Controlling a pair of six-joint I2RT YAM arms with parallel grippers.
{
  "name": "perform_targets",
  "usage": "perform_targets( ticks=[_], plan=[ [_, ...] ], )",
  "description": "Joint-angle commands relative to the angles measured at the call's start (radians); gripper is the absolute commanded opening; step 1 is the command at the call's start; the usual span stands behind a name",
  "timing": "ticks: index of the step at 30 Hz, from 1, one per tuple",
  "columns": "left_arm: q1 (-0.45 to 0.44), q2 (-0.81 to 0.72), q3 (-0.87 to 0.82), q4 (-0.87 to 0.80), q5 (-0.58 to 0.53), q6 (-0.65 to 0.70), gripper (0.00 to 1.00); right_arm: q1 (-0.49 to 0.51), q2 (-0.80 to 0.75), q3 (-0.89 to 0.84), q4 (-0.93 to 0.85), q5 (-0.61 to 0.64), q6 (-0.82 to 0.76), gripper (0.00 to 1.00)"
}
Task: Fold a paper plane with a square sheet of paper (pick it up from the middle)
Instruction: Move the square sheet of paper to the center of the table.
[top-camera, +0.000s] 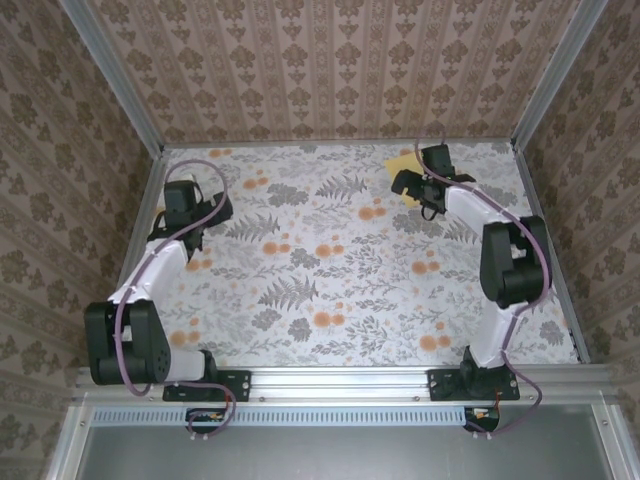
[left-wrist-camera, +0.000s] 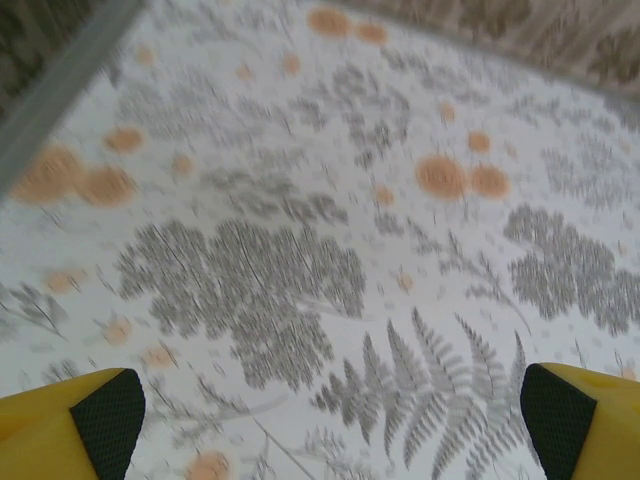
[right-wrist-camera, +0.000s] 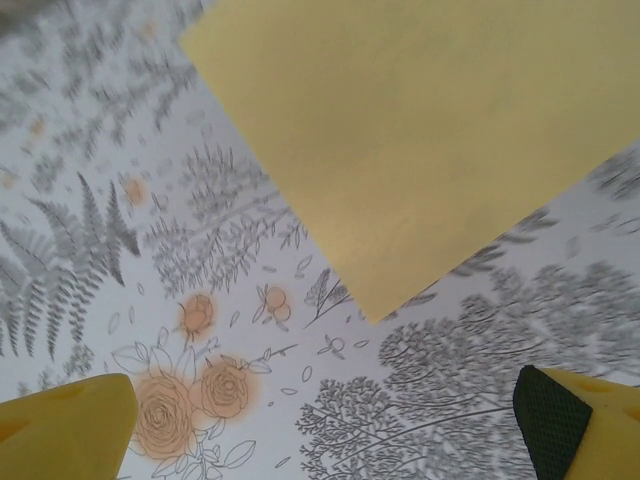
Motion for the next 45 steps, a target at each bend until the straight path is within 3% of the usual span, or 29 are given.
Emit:
perform_targets(
  ticks=[1,15,21,29,35,40,42,45],
  plan=[
    [-0.015,0.022,0.038,-0.083,0.103,-0.046,1.0,0.003,0.082,0.109,-0.112,-0.063,0.05,0.99],
    [-0.08,0.089,0.081,-0.119,0.133,-0.004,1.0,0.007,0.342,0.36,-0.186,-0.08,0.06,1.0],
    [-0.099,0.112,0.096,-0.138,0.133,-0.002,1.0,0.01,0.365,0.347,-0.233,-0.112,0.056,1.0],
    [-0.123,0.141,0.116,-0.143,0.131,-0.01,1.0,0.059,0.264,0.228,-0.344,-0.13,0.026,0.99],
    [-0.144,0.16,0.119,-0.144,0.123,-0.014,1.0,0.175,0.117,-0.008,-0.357,-0.14,0.08,0.99],
    [-0.156,0.174,0.113,-0.135,0.119,-0.039,1.0,0.346,-0.024,-0.249,-0.274,-0.157,0.229,0.99],
    [-0.16,0.18,0.109,-0.126,0.122,-0.061,1.0,0.428,-0.046,-0.256,-0.299,-0.136,0.246,0.99],
    [-0.167,0.182,0.099,-0.11,0.131,-0.103,1.0,0.466,-0.094,-0.191,-0.369,-0.086,0.218,0.98]
  ],
)
